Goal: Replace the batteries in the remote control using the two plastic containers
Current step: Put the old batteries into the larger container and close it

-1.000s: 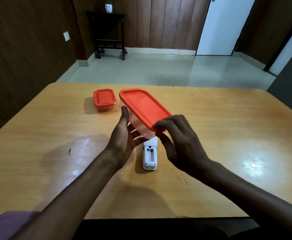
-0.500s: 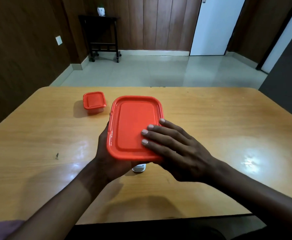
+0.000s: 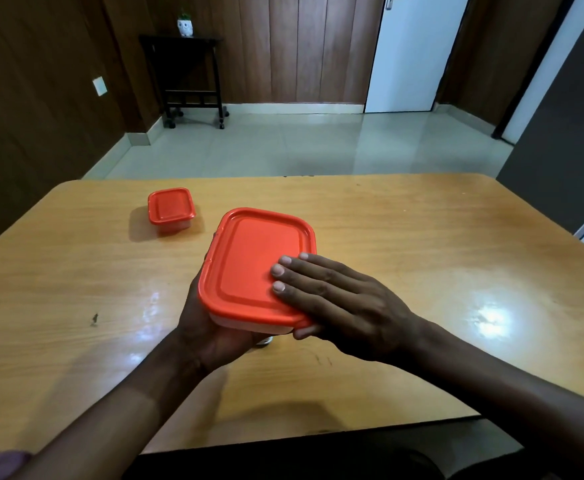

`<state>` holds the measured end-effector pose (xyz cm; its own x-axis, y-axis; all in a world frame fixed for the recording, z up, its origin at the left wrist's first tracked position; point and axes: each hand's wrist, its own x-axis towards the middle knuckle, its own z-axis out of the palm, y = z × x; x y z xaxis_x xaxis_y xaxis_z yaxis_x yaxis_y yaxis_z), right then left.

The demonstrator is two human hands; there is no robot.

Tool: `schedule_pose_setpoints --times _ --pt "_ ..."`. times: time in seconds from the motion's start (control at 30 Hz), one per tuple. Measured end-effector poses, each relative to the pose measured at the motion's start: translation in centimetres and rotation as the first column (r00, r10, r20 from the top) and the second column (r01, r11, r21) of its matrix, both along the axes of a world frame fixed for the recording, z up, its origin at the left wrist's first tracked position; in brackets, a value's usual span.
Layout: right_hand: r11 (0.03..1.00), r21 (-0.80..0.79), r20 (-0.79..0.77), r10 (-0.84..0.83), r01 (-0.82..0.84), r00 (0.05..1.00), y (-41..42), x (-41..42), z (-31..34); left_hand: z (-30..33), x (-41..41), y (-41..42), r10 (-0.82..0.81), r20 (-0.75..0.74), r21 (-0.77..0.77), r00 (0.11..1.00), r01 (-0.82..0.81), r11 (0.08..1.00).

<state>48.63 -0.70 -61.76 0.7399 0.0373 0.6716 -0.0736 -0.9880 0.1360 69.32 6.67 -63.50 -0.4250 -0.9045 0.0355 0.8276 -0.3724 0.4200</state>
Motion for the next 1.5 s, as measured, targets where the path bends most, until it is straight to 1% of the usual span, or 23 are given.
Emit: schedule_pose_setpoints --times 0.1,0.23,0.37,0.43,0.5,0.53,0.63,0.7,0.73,0.8,0.83,0.87,0.93,1.03,1.1,1.17,1.2,1.27,1.3,1.33,1.4,1.47,1.5 --pt "1.0 0.025 -0.006 0.008 -0.008 1.0 0.4 0.2 0.5 0.2 0.3 0.1 0.046 0.024 -0.024 0.999 -0.046 0.999" --pt "0.999 0.045 -0.023 0.025 -0.024 0.999 0.7 0.4 0.9 -0.1 0.5 0.3 0.07 0.026 -0.005 0.997 -0.07 0.998" --pt "0.998 0.058 -0.034 0.037 -0.035 0.999 1.0 0.3 1.4 -0.3 0.6 0.3 0.034 -0.023 0.026 0.999 -0.034 0.999" --pt "0.993 0.109 -0.026 0.052 -0.049 0.998 1.1 0.0 2.1 -0.2 0.3 0.2 0.008 -0.017 0.008 1.0 -0.008 1.0" --pt "0.992 0.114 -0.016 0.057 -0.055 0.998 1.3 -0.2 2.7 0.0 0.3 0.3 0.002 0.0 -0.018 1.0 -0.002 1.0" --pt "0.993 0.107 -0.008 0.054 -0.052 0.999 1.4 -0.3 2.8 0.2 0.3 0.3 -0.008 -0.012 -0.01 1.0 0.008 1.0" --pt "0.994 0.099 -0.007 0.035 -0.034 0.999 1.5 -0.2 2.5 0.9 0.3 0.0 0.011 -0.062 0.083 0.998 -0.006 0.997" --pt "0.999 0.051 -0.015 -0.008 0.009 1.0 1.3 -0.1 1.9 1.5 0.2 -0.1 0.026 -0.087 0.143 0.996 -0.013 0.99" --pt "0.999 0.01 -0.015 -0.039 0.039 0.999 1.2 -0.1 1.5 1.7 0.2 -0.2 0.021 -0.093 0.139 0.995 -0.008 0.99" --pt "0.996 -0.03 0.0 -0.084 0.084 0.996 1.0 0.0 1.2 1.6 0.4 -0.3 0.002 -0.057 0.083 0.998 0.003 0.997" --pt "0.996 -0.019 0.018 -0.084 0.084 0.996 1.1 0.1 1.3 1.6 0.6 -0.4 -0.004 -0.019 0.069 1.0 0.005 0.998" --pt "0.997 0.015 0.04 -0.076 0.075 0.996 1.1 0.1 1.5 1.6 0.9 -0.4 0.001 0.036 0.06 0.999 -0.003 0.998" --pt "0.988 0.139 0.133 -0.078 0.06 0.988 1.1 0.1 2.5 1.5 1.7 -0.6 -0.007 0.114 0.047 0.993 0.002 0.999" --pt "0.96 0.267 0.296 -0.168 0.087 0.94 0.5 -0.3 4.0 1.0 3.4 -1.3 -0.044 0.243 0.007 0.969 0.044 0.999" --pt "0.946 0.31 0.347 -0.206 0.096 0.915 -0.3 -0.2 4.0 0.6 4.2 -1.5 0.006 0.272 -0.011 0.962 -0.003 1.0" --pt "0.923 0.351 0.381 -0.292 0.155 0.877 -1.3 0.2 3.3 0.8 3.9 -1.5 0.071 0.294 -0.011 0.953 -0.071 0.997" --pt "0.899 0.403 0.394 -0.339 0.171 0.855 -1.9 0.6 2.9 0.9 3.6 -1.5 0.099 0.313 -0.007 0.945 -0.102 0.995" --pt "0.802 0.577 0.394 -0.439 0.155 0.807 -3.2 1.0 2.1 1.4 2.7 -1.4 0.145 0.361 0.004 0.921 -0.157 0.988" --pt "0.717 0.68 0.366 -0.509 0.149 0.779 -3.8 1.2 1.8 1.5 2.2 -1.3 0.173 0.378 0.019 0.909 -0.194 0.981" --pt "0.601 0.785 0.309 -0.588 0.148 0.747 -4.5 1.3 1.5 1.5 1.8 -1.1 0.196 0.391 0.028 0.899 -0.224 0.974" --pt "0.302 0.946 0.137 -0.704 0.12 0.697 -5.9 1.3 0.9 1.2 1.4 -1.0 0.2 0.407 0.038 0.891 -0.236 0.971" --pt "0.023 1.0 0.002 -0.737 0.021 0.676 -7.3 1.3 0.0 0.9 1.1 -1.0 0.174 0.41 0.052 0.895 -0.213 0.976" --pt "-0.087 0.996 -0.041 -0.74 -0.035 0.672 -8.0 1.3 -0.4 0.7 1.1 -1.0 0.174 0.409 0.061 0.896 -0.217 0.974"
